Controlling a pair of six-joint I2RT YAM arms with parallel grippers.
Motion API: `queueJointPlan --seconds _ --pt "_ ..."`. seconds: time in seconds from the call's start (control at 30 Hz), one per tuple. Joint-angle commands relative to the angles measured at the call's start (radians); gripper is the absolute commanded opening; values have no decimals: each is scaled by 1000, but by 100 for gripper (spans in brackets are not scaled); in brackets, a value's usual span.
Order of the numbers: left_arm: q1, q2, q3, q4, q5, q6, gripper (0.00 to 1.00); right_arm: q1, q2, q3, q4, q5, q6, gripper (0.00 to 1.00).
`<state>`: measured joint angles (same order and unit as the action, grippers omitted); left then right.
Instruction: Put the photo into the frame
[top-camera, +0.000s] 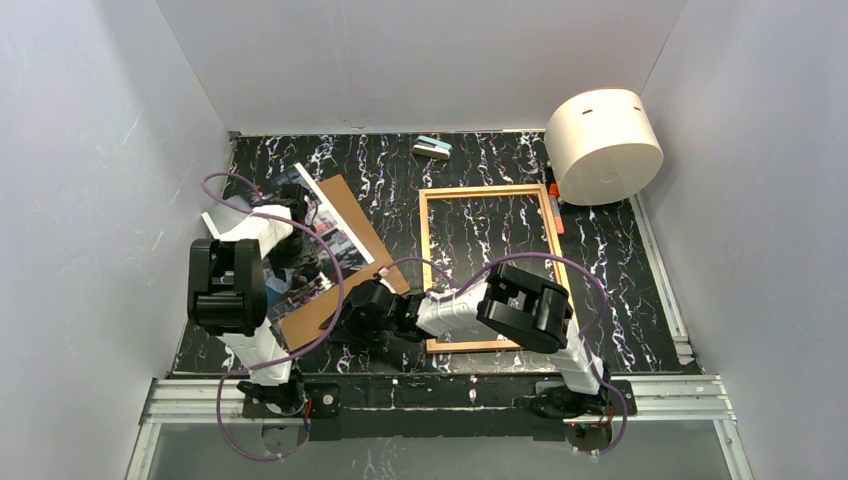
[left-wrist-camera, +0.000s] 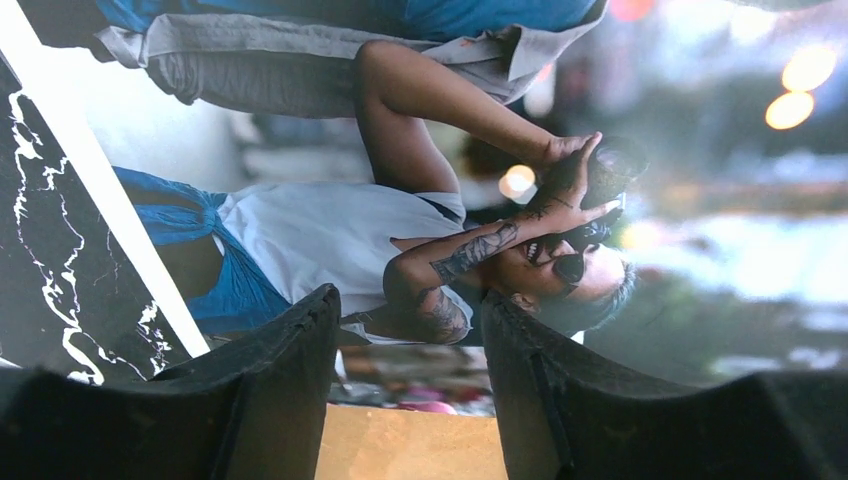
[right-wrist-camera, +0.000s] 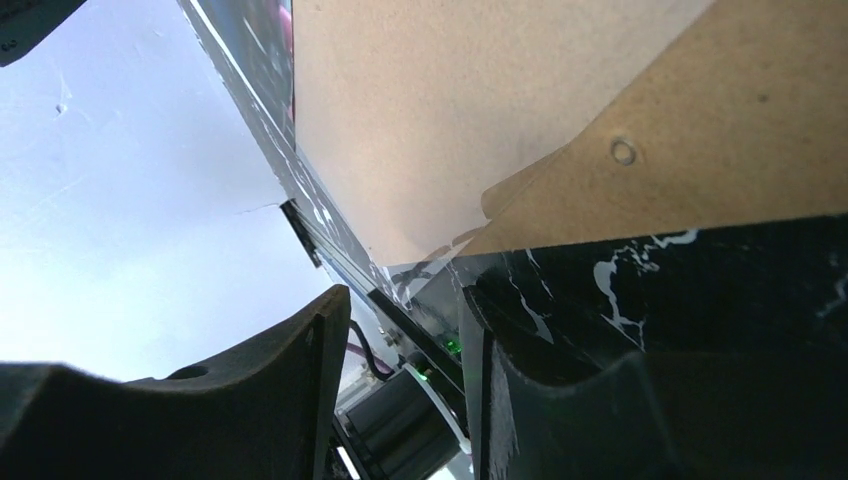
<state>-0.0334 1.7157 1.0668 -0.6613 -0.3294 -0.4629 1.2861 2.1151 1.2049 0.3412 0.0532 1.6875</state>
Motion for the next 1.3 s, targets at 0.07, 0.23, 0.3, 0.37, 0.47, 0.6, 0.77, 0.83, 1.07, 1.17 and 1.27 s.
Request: queueJointPlan --seconds 0.07,0.23,0.3,0.37,0.47,0.6,0.77,0.83,1.07,1.17,1.27 --pt "13 103 -37 -52 -12 28 46 5 57 -8 9 83 10 51" --pt "18 127 -46 -56 13 38 42 -1 57 -16 152 104 -54 51" --pt "19 133 -50 -56 18 37 42 -3 54 -26 219 108 -71 51" --pt "20 136 -52 -55 18 41 42 -7 48 -49 301 111 -85 51" --pt "24 140 -56 -55 18 43 41 -13 35 -88 415 118 -98 51" --pt "28 150 -57 -56 32 39 41 -18 37 -132 567 123 -130 51" --pt "32 159 -40 -69 40 43 41 -28 40 -155 681 125 -171 51" --pt "32 163 -34 -71 49 44 41 -32 42 -155 683 123 -176 51" --pt "32 175 -35 -72 68 43 41 -39 52 -152 562 140 -101 53" --pt "32 179 -35 -73 72 43 41 -39 55 -151 485 147 -63 55" --pt "32 182 -32 -73 76 42 41 -39 60 -145 428 140 -35 56"
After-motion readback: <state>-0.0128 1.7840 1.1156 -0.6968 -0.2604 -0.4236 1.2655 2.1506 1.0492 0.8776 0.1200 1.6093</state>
